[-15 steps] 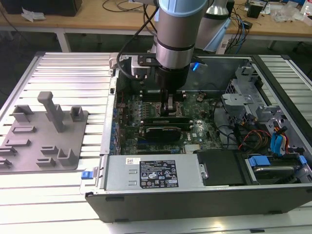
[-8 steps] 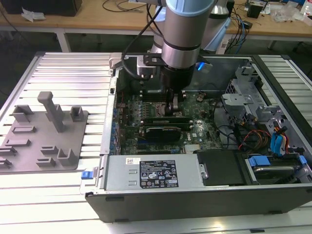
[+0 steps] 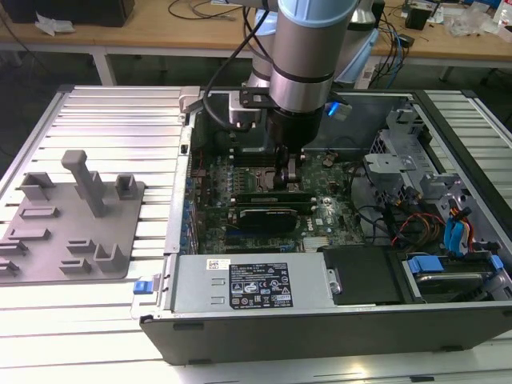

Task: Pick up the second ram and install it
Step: 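Insert the second ram into the second slot, then press down the second ram until it locks into place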

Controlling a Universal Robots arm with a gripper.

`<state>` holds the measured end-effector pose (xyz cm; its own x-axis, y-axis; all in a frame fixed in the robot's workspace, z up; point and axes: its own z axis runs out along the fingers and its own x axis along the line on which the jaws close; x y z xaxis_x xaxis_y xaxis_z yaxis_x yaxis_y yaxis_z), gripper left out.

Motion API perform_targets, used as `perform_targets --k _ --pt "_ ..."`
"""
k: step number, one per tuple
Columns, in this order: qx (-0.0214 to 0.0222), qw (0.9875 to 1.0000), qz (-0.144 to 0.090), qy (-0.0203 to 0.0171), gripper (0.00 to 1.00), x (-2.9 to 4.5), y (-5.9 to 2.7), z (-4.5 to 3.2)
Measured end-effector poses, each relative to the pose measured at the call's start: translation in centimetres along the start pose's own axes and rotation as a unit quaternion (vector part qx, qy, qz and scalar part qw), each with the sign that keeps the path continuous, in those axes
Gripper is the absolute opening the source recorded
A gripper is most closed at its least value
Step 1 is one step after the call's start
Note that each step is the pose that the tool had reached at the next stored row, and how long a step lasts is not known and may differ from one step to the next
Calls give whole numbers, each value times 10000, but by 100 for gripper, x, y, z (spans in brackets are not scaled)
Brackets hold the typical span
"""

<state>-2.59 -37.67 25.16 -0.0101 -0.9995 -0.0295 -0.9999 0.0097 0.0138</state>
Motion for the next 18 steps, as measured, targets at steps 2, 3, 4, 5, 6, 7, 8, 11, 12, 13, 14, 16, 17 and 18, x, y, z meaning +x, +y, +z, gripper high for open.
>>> perform_targets --k 2,3,4,5,6,7,8,11,12,13,14,16,17,18 --pt "0 10000 0 0 8 0 -2 0" --pt "0 10000 0 0 8 0 -4 0" --pt "0 10000 0 0 8 0 -7 0" --pt "0 10000 0 0 8 0 -8 0" --pt "0 10000 0 0 8 0 -9 0" --pt "0 10000 0 0 8 0 -10 0" --pt "0 10000 0 0 8 0 -11 0" --pt "0 10000 0 0 8 0 -14 0" --pt "0 10000 0 0 8 0 -14 0" --pt "0 10000 0 0 8 0 -15 0" --pt "0 10000 0 0 8 0 -15 0" --pt "-16 10000 -1 -1 8 -1 -36 5" --pt "-52 10000 1 0 8 -1 -84 11" --pt "-106 9999 3 1 8 -1 -208 35"
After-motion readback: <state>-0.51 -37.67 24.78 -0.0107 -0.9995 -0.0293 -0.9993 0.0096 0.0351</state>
